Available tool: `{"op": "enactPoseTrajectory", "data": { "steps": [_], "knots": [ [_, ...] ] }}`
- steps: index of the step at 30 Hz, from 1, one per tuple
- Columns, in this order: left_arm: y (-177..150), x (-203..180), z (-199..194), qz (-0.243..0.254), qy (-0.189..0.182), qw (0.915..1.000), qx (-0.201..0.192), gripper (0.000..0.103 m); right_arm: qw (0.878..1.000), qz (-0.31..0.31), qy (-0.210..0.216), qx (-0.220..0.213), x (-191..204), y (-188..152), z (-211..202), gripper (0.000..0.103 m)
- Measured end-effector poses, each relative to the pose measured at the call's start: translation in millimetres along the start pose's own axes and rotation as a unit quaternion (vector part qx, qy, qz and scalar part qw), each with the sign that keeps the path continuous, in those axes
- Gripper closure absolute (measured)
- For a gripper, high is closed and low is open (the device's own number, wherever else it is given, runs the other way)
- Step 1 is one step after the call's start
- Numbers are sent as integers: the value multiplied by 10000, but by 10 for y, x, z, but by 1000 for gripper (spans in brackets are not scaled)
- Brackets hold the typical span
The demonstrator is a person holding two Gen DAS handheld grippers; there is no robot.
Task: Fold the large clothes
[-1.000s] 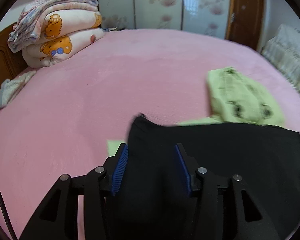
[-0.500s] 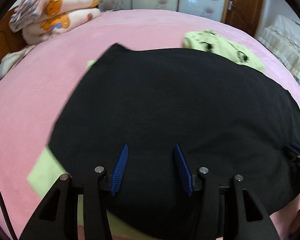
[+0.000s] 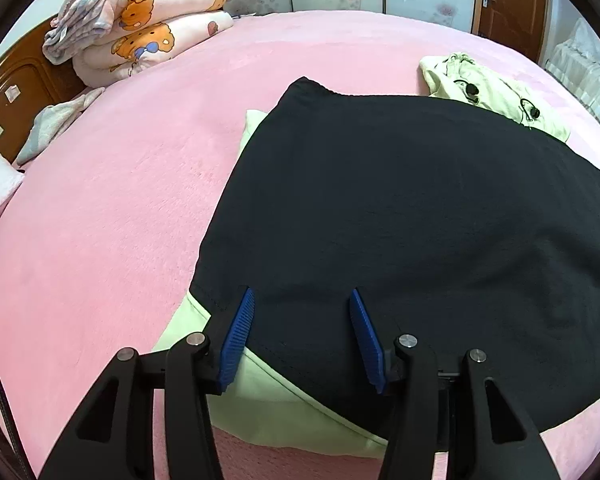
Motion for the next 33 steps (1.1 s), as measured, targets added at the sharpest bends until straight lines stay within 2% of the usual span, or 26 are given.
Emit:
{"op": "enactPoseTrajectory", "data": {
  "steps": [7,11,17,25,33],
  "knots": [
    [10,-39,-30,96,-60,9998,187,46,9997,167,70,181,-90,29,1,75],
    [0,-76,-62,108,-75,9995,287,39,9986,350,190,349,-106,38,5,75],
    [-35,-136,-140,155,-151,9987,464,39,9975,428,237,504,-101,38,-34,74],
    [-30,-242,-248,320,-164,9972,661,38,9947,433,543,765,21,48,-142,74],
    [130,-444,-353,562,-325,9961,591,38,9931,71,986,634,381,181,-374,74]
  ]
}}
Point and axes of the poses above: each gripper's, at about its wrist camera, not at the fingertips, and z roughly the way its jaws point, x to its left, y to its top, the point moved 7 cm from there along z, roughly the way its jaws point, and after that the axes turned 6 degrees about -y, right-handed, at the moved point
